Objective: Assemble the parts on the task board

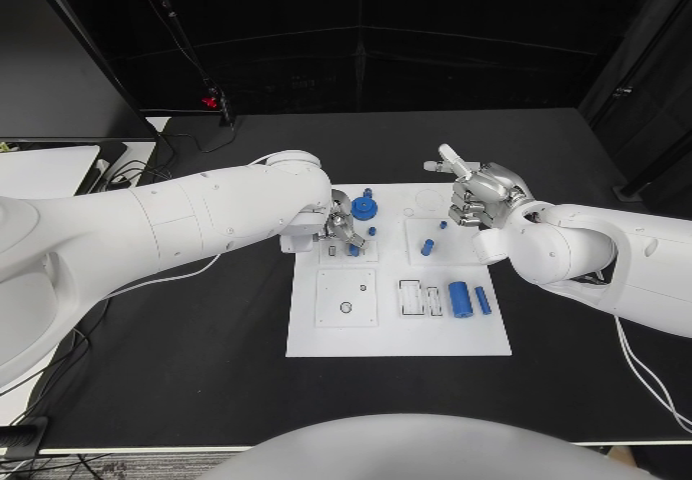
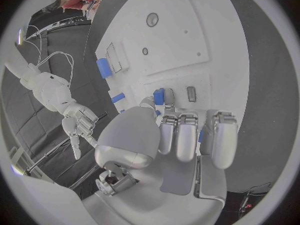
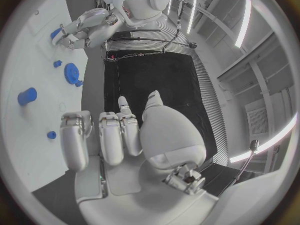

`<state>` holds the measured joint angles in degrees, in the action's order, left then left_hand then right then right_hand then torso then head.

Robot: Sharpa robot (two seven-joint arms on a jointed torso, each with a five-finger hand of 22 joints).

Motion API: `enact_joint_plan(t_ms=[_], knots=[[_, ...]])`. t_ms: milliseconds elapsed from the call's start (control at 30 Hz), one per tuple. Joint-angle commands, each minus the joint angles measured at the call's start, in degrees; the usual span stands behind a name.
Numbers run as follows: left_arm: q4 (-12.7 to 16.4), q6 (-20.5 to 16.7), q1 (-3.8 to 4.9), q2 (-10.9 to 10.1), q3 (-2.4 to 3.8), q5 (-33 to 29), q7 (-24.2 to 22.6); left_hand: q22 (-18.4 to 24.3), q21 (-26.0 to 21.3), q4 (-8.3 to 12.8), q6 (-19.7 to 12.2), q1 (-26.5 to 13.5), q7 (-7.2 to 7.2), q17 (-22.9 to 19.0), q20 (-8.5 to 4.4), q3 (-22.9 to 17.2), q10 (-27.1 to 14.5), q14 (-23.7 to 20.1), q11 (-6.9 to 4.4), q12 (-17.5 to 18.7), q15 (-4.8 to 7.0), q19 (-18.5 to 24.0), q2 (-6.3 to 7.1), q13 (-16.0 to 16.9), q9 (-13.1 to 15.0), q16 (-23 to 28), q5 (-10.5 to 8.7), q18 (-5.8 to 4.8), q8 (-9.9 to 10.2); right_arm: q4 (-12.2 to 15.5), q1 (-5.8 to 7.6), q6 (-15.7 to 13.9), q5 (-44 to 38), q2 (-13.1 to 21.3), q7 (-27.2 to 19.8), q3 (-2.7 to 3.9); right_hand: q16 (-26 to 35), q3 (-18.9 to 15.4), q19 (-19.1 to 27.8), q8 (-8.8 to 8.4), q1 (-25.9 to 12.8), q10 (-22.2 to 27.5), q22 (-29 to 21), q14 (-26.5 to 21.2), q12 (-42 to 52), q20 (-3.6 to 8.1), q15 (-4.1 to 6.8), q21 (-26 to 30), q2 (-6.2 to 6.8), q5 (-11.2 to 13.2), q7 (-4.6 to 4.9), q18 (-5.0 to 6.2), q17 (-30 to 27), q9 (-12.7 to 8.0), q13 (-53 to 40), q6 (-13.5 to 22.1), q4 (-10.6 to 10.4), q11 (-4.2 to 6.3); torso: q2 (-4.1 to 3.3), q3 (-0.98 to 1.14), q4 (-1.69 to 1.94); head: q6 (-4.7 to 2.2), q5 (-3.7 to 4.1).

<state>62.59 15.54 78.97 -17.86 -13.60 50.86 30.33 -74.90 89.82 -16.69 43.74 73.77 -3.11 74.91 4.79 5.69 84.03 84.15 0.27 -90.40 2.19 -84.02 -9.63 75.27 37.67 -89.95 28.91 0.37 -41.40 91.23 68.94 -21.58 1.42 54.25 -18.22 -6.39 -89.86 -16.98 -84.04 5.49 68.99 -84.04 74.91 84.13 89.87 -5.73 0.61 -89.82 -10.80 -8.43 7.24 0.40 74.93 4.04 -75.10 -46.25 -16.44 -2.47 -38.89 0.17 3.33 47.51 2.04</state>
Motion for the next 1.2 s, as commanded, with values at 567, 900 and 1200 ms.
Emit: enact_joint_plan(t_ms=[567,900,1200], knots=[[-0.2,-1.9,0.06,-0.6,0.04,-0.1,-2.6,-15.1,0.2,0.2,1.1,8.6,-0.13,15.1,-0.6,-8.3,6.0,5.9,-0.3,0.4,0.51,-6.0,2.44,14.7,2.8,0.0,2.66,-0.37,1.8,-0.7,-0.22,-1.1,0.0,0.0,0.5,-0.09,-0.1,0.2,-6.0,0.39,0.6,-6.0,15.1,5.9,0.1,-0.51,-0.53,-0.2,-0.2,0.0,0.63,-0.4,15.1,0.0,-14.9,-0.2,0.1,-0.41,-0.03,-0.01,0.08,0.43,0.22],[0.7,-2.7,0.36,-2.4,0.06,-0.2,-2.3,-15.1,0.2,0.0,1.4,8.4,-0.22,15.1,-0.6,-8.8,6.0,5.9,-0.22,0.4,0.51,-6.0,3.21,14.7,3.2,0.0,1.56,-0.37,2.1,-1.1,-0.36,-1.3,0.0,0.1,0.6,-0.17,-0.1,0.2,-6.0,0.41,0.7,-6.0,15.1,5.9,0.1,-0.54,-0.56,-0.2,-0.28,0.0,0.68,-0.4,15.1,0.0,-14.9,-0.2,0.1,-0.46,0.07,0.05,0.06,0.59,0.1],[1.2,-1.5,0.89,-3.4,0.06,-0.2,-0.3,-15.1,0.2,0.0,1.5,8.2,-0.22,15.1,-0.6,-8.8,6.0,5.9,-0.22,0.4,0.51,-6.0,3.43,14.7,3.3,0.0,1.36,-0.37,2.1,-1.2,-0.39,-1.3,0.0,0.1,0.6,-0.21,-0.1,0.2,-6.0,0.42,0.7,-6.0,15.1,5.9,0.1,-0.55,-0.58,-0.2,-0.29,0.0,0.69,-0.4,15.1,0.0,-14.9,-0.2,0.1,-0.48,0.01,0.07,0.06,0.54,-0.05]])
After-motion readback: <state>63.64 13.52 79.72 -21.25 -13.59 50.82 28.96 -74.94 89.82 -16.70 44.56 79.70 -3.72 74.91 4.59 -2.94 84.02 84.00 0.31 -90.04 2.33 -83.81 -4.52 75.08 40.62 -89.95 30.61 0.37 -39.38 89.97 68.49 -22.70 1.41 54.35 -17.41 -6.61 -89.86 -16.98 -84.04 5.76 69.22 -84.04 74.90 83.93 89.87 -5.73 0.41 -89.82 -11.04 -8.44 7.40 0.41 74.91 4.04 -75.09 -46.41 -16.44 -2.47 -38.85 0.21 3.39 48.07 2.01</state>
